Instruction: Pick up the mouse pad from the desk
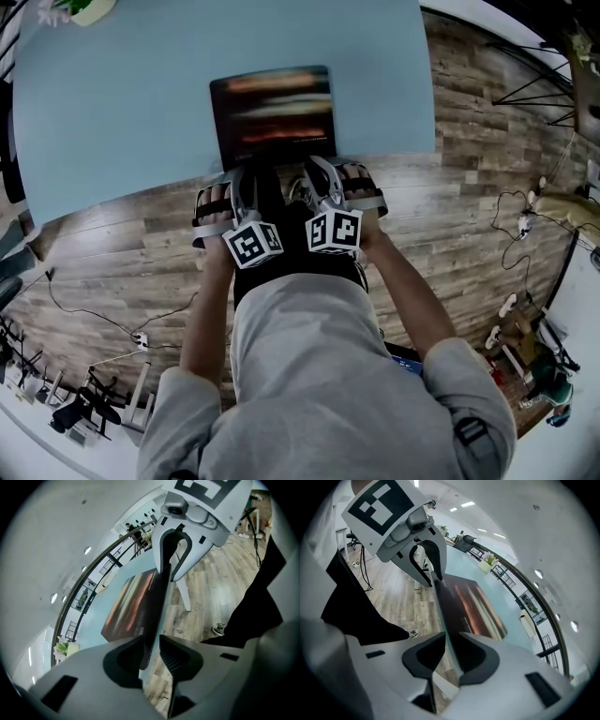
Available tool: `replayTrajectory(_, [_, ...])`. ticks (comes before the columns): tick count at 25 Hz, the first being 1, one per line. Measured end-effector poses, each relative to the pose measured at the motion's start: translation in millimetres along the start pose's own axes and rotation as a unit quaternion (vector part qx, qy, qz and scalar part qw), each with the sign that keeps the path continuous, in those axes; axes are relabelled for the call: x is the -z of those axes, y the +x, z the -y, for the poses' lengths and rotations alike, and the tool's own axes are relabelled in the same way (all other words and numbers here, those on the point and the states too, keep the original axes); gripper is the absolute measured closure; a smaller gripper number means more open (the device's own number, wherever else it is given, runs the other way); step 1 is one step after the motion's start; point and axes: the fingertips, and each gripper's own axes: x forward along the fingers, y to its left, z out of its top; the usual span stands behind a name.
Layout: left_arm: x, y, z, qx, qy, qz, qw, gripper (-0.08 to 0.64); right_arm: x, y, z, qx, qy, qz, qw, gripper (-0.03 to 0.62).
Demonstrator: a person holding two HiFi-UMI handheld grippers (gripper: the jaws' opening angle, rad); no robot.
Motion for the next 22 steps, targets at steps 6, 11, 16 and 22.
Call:
replayTrajectory(6, [-0.7, 3.0, -0.4, -0.006, 0.014, -0.009, 0.9999, 0.436, -1.5, -3.2, 1.9, 0.004, -0.016, -0.007, 1.0, 0.499])
replayTrajectory(11, [-1.5, 2.8, -0.1, -0.007, 0.014, -0.006, 0.9999, 0.437, 1.8, 0.8, 1.9, 0.018, -0.016, -0.004, 1.0, 0.472])
replayTrajectory(16, [-2.3, 2.3, -1.4, -0.005, 0.002, -0.008, 1.0, 0.466, 4.3, 4.0, 3.2, 0.021, -0.003, 0.001, 1.0, 0.471])
replayTrajectory(22, [-0.7, 1.3, -2.0, 0.007, -0.011, -0.004, 0.9999, 0.483, 2.5, 3.1, 5.3, 0.012, 0.013, -0.003, 1.0, 0.497])
